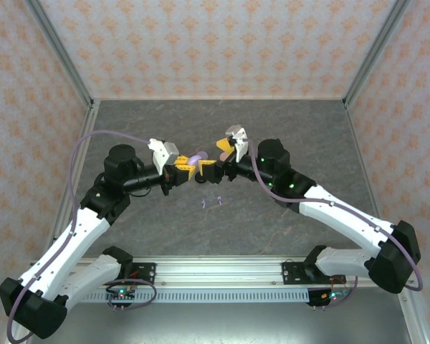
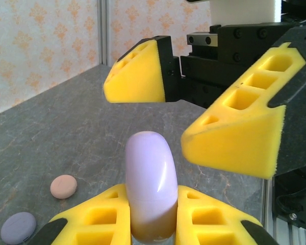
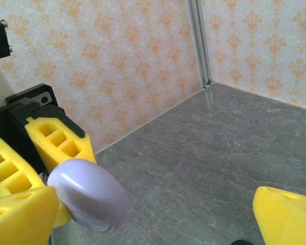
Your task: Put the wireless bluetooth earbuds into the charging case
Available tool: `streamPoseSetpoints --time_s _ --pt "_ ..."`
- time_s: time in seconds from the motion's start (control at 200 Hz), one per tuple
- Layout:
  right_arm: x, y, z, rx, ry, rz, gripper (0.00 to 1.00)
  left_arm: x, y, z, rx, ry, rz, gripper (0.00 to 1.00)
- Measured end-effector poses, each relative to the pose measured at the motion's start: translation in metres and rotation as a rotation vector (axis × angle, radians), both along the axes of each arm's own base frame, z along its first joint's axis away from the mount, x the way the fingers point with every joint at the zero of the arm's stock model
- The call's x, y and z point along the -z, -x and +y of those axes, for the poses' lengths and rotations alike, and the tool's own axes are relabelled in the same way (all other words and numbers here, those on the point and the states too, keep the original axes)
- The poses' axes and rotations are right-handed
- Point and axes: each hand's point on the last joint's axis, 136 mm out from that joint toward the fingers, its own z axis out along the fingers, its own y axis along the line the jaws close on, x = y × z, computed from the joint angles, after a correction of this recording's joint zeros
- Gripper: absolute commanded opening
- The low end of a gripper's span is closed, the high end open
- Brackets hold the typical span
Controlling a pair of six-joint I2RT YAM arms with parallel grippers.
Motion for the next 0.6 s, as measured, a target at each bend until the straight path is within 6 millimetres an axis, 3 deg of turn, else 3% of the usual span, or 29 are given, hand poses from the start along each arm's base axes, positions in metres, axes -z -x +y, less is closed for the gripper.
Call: streamPoseSetpoints --time_s 0.601 --pt "0.004 -0.032 0.007 0.043 0.014 0.087 0.98 0.007 0.001 0.0 -0.009 -0.018 0.025 0.0"
